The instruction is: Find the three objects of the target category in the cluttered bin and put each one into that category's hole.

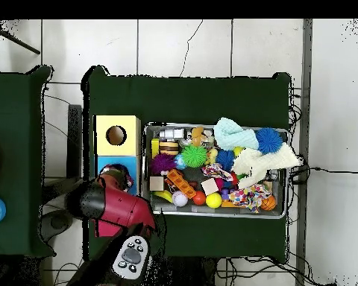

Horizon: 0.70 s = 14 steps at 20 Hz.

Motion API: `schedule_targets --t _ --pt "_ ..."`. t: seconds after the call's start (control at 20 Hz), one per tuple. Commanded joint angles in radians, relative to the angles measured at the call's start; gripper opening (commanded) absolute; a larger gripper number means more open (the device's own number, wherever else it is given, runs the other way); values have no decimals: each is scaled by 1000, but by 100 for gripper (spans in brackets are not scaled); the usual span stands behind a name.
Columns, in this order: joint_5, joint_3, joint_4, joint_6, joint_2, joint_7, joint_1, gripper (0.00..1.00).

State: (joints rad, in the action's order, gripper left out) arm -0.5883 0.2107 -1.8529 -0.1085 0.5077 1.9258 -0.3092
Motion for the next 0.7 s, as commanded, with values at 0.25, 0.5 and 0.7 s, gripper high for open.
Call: schedule_targets --t 0.25,0.5,0.7 --pt "-31 111 -22 -363 73 334 -53 100" --pt "-19 158 -2 -468 143 352 -60 100" --pt "17 240 41 -604 188 386 -98 100"
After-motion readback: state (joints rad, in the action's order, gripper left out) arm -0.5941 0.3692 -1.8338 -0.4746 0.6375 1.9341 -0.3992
